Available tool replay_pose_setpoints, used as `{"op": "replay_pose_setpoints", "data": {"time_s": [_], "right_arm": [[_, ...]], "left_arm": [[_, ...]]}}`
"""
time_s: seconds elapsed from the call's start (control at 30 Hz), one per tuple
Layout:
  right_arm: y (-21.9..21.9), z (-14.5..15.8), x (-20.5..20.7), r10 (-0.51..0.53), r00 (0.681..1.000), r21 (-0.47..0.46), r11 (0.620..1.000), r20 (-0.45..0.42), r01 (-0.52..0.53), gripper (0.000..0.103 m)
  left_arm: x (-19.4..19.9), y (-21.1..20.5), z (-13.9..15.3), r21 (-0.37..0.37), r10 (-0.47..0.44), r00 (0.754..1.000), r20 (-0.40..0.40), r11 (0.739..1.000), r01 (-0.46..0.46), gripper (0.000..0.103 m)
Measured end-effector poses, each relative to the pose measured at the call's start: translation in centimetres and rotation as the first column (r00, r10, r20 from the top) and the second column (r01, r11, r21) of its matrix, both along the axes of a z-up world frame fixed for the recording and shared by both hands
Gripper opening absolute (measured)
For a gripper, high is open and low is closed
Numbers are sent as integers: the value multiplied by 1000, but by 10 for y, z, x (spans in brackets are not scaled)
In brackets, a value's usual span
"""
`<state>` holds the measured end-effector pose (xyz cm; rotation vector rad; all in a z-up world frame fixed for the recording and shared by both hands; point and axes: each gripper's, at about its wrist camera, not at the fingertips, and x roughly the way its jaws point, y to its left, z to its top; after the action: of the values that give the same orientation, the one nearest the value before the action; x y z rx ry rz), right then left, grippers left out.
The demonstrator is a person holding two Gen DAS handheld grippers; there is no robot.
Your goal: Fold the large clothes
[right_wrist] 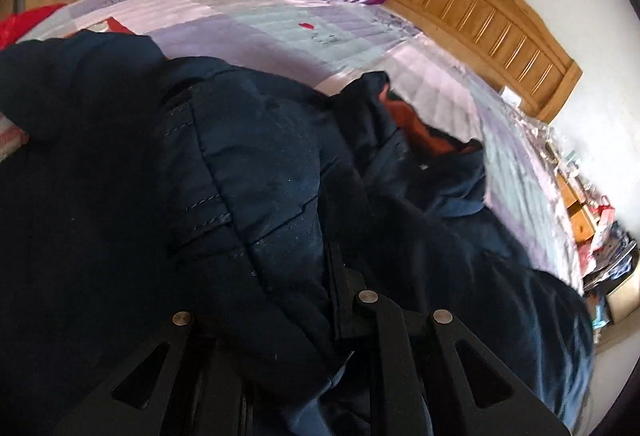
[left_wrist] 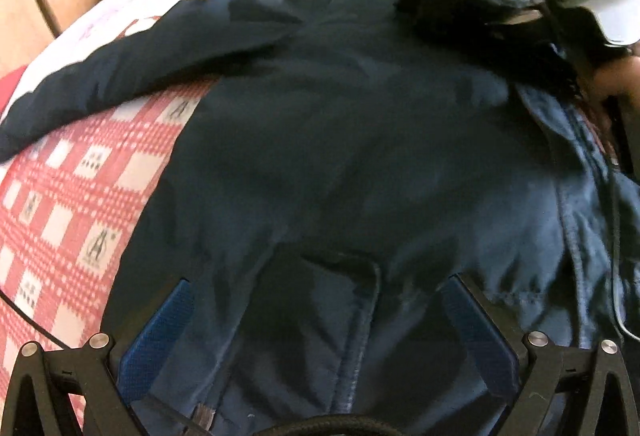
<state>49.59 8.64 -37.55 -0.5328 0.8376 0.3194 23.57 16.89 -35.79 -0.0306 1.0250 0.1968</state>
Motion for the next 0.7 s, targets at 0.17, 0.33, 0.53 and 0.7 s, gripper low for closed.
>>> {"op": "replay_pose_setpoints", "data": {"time_s": [0.17,0.33,0.53,0.7], "right_arm": [[0,9,-5,6,1000,28,1000,8,-6,18],[6,14,-26,62,998,28,998,32,-63,18],[20,11,-43,125,992,17,992,30,-126,18],[12,17,-55,116,993,82,990,11,-116,18]], "left_arm": [[2,7,-7,-8,42,999,-20,999,-43,103],[5,5,-2,-9,41,999,-9,999,-41,103],[10,-2,-3,3,18,1000,-14,1000,-18,103],[9,-2,-4,2,18,1000,-13,1000,-18,103]]}}
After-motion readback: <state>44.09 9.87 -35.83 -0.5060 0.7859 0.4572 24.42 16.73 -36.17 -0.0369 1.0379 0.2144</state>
